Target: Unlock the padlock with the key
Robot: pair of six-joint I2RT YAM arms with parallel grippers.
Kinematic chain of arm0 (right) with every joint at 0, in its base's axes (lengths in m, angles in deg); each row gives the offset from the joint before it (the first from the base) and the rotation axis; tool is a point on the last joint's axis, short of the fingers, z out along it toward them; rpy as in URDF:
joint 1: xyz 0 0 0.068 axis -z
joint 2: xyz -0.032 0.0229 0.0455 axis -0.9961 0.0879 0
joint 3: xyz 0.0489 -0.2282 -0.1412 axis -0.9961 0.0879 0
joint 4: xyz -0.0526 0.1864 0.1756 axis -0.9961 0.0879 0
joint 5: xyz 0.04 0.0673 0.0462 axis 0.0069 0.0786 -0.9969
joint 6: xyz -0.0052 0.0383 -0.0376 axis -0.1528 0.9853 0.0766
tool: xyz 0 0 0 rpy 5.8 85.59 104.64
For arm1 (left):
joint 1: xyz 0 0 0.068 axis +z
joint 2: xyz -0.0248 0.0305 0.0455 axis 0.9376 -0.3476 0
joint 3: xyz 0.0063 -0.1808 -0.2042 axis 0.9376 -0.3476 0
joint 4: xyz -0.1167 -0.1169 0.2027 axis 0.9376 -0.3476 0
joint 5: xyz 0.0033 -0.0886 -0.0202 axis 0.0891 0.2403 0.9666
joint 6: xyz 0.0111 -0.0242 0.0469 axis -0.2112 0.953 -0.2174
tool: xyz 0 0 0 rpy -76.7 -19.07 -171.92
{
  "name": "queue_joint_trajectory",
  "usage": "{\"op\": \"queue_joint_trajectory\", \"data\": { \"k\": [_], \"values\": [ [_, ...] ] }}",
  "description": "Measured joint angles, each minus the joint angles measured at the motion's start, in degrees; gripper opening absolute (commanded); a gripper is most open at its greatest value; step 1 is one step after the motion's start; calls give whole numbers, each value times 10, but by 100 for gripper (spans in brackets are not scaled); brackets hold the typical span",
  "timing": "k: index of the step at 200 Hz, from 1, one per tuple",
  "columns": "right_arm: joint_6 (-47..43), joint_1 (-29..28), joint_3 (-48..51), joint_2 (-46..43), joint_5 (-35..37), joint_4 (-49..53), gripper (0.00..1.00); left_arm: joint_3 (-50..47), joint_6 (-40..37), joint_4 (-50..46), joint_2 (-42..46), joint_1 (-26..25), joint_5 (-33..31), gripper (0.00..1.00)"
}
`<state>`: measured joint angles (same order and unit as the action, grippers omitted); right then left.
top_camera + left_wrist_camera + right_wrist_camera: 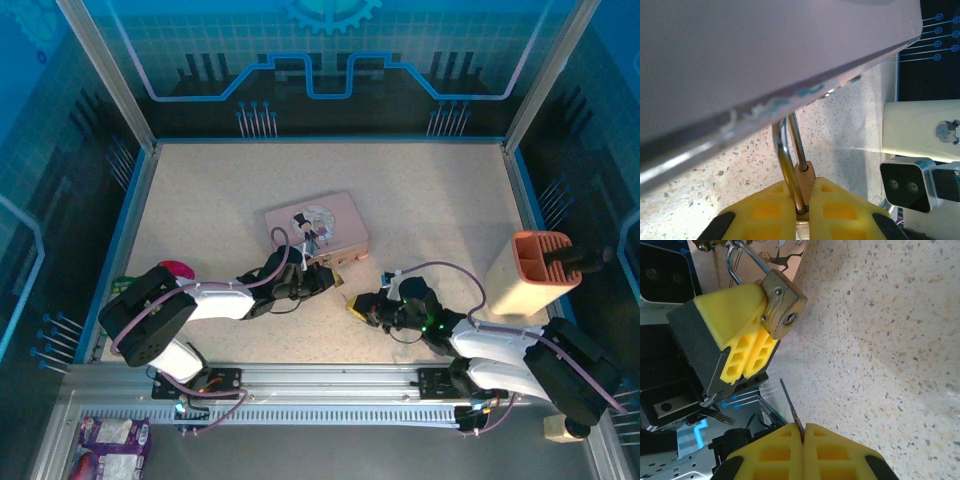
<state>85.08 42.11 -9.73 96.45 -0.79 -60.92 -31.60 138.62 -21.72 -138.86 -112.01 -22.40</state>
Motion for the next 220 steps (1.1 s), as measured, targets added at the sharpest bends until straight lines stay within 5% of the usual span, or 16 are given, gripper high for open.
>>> {"op": "queue_joint_trajectory", "data": {
  "k": [97,220],
  "values": [
    [-16,84,3,87,-87,-105,0,-35,15,47,9,2,8,0],
    [33,79,17,354,-146,-410,0,-54,27,84,9,2,8,0]
  ]
}}
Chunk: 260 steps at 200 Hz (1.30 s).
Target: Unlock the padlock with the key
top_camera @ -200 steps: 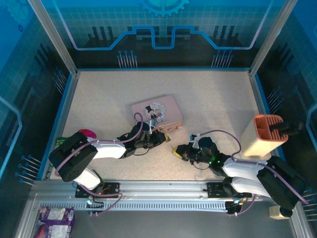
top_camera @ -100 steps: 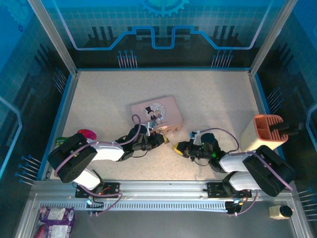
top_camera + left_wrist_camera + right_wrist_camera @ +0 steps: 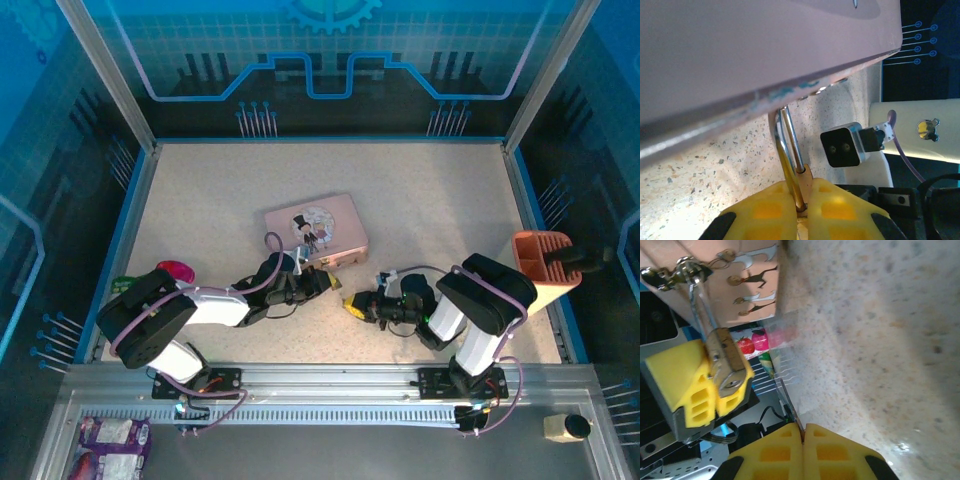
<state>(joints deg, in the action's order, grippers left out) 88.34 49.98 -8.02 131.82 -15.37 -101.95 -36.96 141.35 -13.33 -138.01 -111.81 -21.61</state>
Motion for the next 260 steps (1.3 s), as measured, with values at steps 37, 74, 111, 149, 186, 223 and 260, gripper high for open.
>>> {"op": "queue_joint_trajectory", "data": {
  "k": [37,74,111,149,186,223,260],
  "values": [
    [2,0,0,-3,0,-27,0,-7,0,2,7,0,0,0],
    [2,0,1,-10,0,-29,0,-7,0,2,7,0,0,0],
    [2,0,1,-18,-3,-30,0,-8,0,3,7,0,0,0],
    [4,0,1,-19,-2,-31,0,-8,2,6,7,0,0,0],
    [4,0,1,-20,-2,-33,0,-9,10,18,7,0,0,0],
    [6,-4,1,-22,2,-35,0,-15,19,38,7,0,0,0],
    [9,-7,1,-33,4,-35,0,-23,30,64,0,0,0,0]
  ]
}}
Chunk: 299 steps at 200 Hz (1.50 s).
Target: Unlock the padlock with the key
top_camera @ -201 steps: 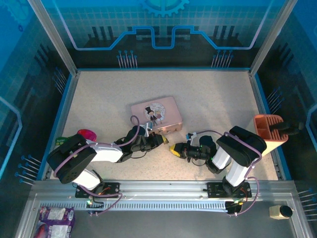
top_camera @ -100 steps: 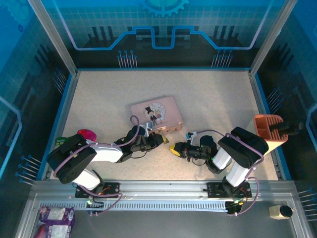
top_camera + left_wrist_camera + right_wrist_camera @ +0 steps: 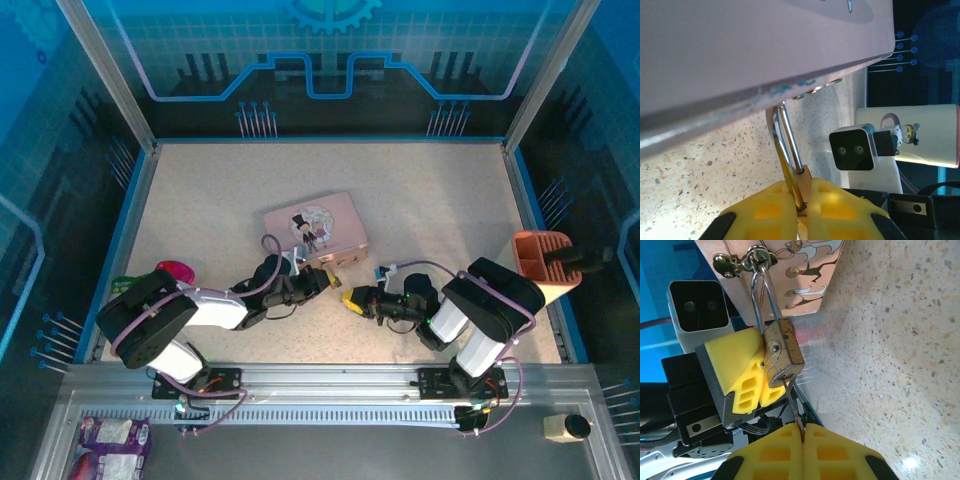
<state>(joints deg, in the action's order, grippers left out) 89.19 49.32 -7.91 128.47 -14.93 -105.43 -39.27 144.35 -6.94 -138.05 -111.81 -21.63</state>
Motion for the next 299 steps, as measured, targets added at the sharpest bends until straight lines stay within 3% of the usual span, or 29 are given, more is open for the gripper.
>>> {"op": "queue_joint_trajectory", "data": {
  "k": [299],
  "values": [
    [13,1,0,-9,6,-2,0,-31,30,74,-2,-8,-19,0]
  ]
}}
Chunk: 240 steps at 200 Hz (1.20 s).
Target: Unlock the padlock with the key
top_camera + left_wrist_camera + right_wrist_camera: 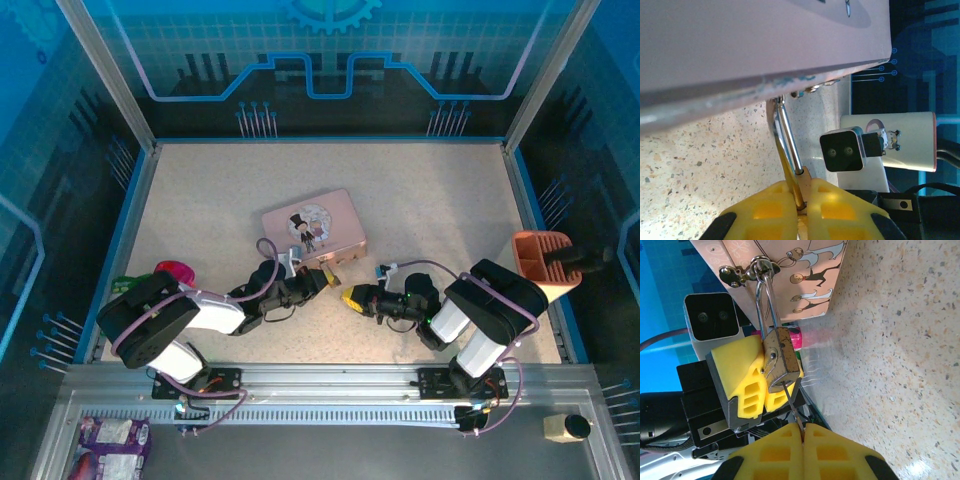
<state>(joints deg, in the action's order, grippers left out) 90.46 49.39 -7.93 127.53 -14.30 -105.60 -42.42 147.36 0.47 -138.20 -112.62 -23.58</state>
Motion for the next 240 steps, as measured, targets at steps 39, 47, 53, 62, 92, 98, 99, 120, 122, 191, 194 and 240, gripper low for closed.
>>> {"op": "queue_joint_trajectory", "data": {
  "k": [39,47,53,62,92,98,99,120,122,191,194,240],
  "values": [
    [6,0,0,-1,5,0,0,0,2,2,0,-3,-10,0],
    [8,0,0,-2,6,0,0,0,2,3,0,-4,-11,0],
    [10,0,0,-4,7,1,0,0,2,3,0,-4,-11,0],
    [13,0,0,-9,9,2,0,0,2,6,0,-4,-12,0],
    [25,0,0,-19,18,3,0,0,2,17,0,-4,-17,0],
    [29,-1,0,-20,21,3,0,-1,2,19,0,-4,-19,0],
    [30,-1,0,-20,22,3,0,-1,2,19,0,-4,-19,0],
    [50,-4,0,-20,29,3,0,-1,3,24,0,-5,-22,0],
    [52,-6,0,-20,31,3,0,-2,3,25,-1,-5,-22,0],
    [86,-19,0,-25,58,2,0,-3,5,32,-2,-5,-26,0],
    [87,-19,0,-25,58,2,0,-3,5,32,-2,-5,-26,0],
    [99,-24,0,-25,70,2,0,-3,9,32,-2,-5,-29,0]
  ]
}}
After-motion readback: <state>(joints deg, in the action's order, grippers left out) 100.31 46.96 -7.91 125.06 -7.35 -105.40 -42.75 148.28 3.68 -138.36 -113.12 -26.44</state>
